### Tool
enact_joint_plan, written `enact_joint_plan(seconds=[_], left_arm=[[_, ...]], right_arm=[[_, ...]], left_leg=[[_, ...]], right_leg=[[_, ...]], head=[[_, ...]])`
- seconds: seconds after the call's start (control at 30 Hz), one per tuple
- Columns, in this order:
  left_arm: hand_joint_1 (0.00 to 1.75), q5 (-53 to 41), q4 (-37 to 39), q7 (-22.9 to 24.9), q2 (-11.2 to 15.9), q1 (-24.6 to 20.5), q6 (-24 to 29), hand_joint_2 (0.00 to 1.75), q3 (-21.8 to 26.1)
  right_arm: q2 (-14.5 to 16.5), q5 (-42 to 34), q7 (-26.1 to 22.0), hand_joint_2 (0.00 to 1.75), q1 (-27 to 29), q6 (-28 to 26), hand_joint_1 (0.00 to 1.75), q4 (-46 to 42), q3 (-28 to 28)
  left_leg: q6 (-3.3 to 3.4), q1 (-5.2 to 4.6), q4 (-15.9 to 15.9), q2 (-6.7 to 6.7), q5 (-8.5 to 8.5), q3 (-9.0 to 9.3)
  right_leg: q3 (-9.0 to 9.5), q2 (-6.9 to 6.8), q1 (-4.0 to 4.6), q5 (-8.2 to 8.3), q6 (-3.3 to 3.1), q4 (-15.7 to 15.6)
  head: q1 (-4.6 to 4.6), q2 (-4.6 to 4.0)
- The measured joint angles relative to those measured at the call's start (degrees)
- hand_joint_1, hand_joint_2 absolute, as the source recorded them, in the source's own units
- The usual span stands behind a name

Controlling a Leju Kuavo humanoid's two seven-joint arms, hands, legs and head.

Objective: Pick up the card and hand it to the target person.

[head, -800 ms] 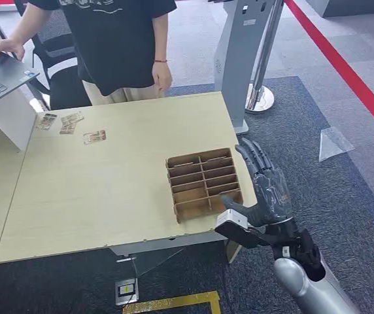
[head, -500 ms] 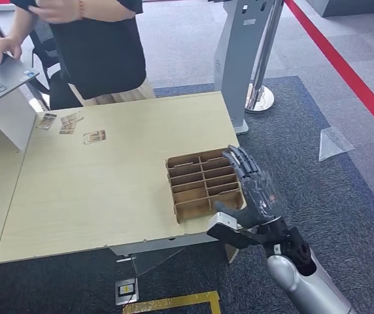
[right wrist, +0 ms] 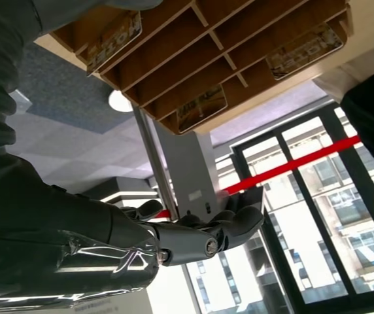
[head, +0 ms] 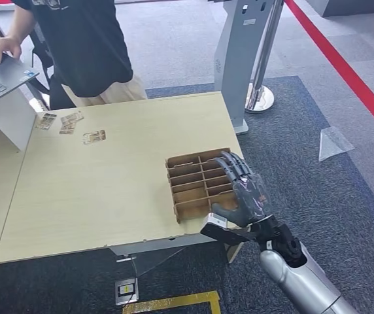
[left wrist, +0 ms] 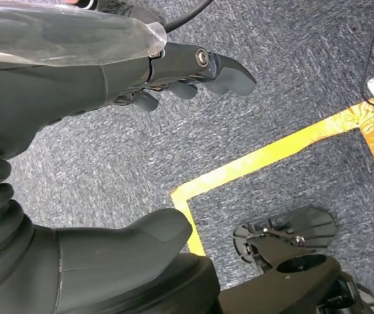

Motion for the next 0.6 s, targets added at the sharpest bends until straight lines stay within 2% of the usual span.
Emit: enact_joint_plan(seconds=[0.17,0.33,0.6], left_arm=[[0.0,-0.2,0.0,0.3,-0.1,-0.2,0.0,1.75,-0.2],[0.0,-0.3,0.0,0.5,-0.1,-0.3,0.0,1.75,-0.2],[0.0,-0.4,0.0,0.5,-0.1,-0.4,0.0,1.75,-0.2]], right_arm=[[0.0,3.2,1.7,1.75,-1.7,-0.6,0.0,4.2,0.7],[0.1,9.4,5.7,1.75,-4.1,2.1,0.0,9.3,2.4],[0.2,10.4,6.0,1.75,-6.1,2.9,0.0,14.3,4.1]], left_leg=[[0.0,0.0,0.0,0.0,0.0,-0.01],[0.0,0.0,0.0,-0.01,0.0,0.0],[0.0,0.0,0.0,0.0,0.0,-0.01]], right_leg=[[0.0,0.0,0.0,0.0,0.0,0.0],[0.0,-0.02,0.0,0.0,0.0,0.0],[-0.01,-0.01,0.0,0.0,0.0,0.0]], head=[[0.0,0.0],[0.0,0.0],[0.0,0.0]])
